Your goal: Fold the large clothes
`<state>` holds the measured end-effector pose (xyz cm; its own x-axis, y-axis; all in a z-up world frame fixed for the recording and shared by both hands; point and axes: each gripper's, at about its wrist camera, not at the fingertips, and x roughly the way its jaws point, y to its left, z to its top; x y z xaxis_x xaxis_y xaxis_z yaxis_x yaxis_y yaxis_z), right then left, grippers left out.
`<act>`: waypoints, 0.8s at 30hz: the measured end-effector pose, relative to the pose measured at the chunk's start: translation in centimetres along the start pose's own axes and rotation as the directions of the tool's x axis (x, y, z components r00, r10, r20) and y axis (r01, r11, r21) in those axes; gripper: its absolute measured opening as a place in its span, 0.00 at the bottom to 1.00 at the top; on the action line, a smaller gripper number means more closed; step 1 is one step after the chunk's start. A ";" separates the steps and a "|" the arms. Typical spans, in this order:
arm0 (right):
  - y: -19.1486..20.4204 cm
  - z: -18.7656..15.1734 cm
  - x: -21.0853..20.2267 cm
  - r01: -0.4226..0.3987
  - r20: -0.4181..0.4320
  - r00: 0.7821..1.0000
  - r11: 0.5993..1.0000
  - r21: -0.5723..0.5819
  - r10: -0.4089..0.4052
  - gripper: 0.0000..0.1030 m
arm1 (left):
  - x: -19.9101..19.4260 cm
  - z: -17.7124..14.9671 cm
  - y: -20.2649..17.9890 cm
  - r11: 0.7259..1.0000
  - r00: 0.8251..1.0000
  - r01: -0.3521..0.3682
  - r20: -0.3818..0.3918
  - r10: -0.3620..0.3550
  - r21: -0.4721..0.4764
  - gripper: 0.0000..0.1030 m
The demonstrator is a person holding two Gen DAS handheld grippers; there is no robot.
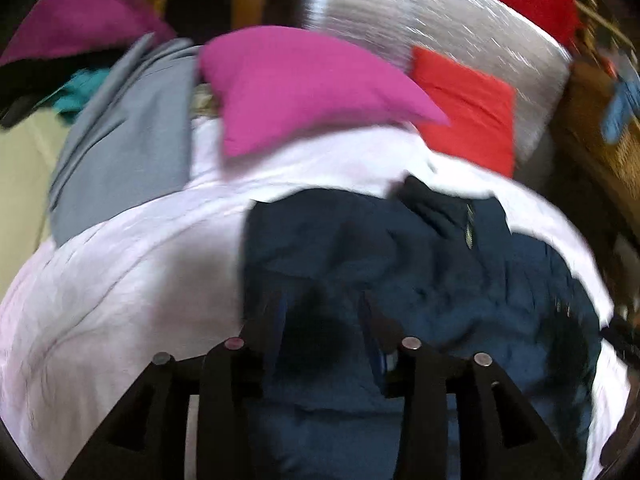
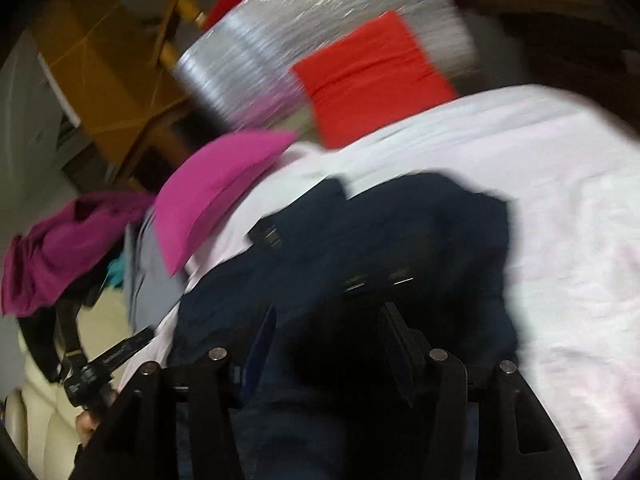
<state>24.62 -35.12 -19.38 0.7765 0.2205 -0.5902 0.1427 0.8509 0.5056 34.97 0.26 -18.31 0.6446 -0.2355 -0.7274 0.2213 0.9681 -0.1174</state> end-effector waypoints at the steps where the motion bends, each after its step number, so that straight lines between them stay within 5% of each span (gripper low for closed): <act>1: 0.4 -0.2 0.9 -0.003 -0.018 1.000 1.000 -0.008 0.002 0.50 | 0.5 -0.3 -0.5 1.000 1.000 -0.010 -0.026 0.011 0.029 0.50; 4: 0.0 -2.2 4.3 0.056 -0.143 0.988 0.998 -0.023 -0.058 0.50 | 4.1 -1.6 -0.6 0.993 0.981 -0.088 -0.167 0.099 0.075 0.57; 6: -1.7 -3.7 5.6 0.085 -0.226 0.970 0.996 -0.011 -0.085 0.37 | 4.5 -1.6 0.2 0.997 0.982 -0.059 -0.175 0.066 0.043 0.59; 11: -2.0 -3.5 4.5 0.089 -0.233 0.969 0.996 -0.001 -0.087 0.32 | 3.4 -1.6 1.2 0.999 0.982 -0.045 -0.183 0.044 -0.003 0.59; 17: 1.9 -2.2 3.0 -0.041 -0.150 0.988 0.998 -0.050 0.034 0.35 | 1.0 -0.6 1.5 0.999 0.992 -0.047 -0.113 0.046 -0.007 0.58; 20: 3.3 -3.2 4.8 -0.058 -0.200 0.979 0.995 -0.080 0.041 0.35 | 0.6 -0.4 2.0 0.997 0.993 -0.067 -0.098 0.064 -0.032 0.58; 24: 2.9 -4.8 8.6 -0.006 -0.305 0.952 0.996 -0.087 -0.021 0.35 | 3.3 -1.1 3.5 0.987 0.970 -0.148 -0.203 0.132 -0.062 0.59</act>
<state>28.79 -28.48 -26.05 0.5491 0.3375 -0.7646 0.0844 0.8878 0.4524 37.07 2.95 -21.83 0.5060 -0.0831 -0.8585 0.0780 0.9957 -0.0504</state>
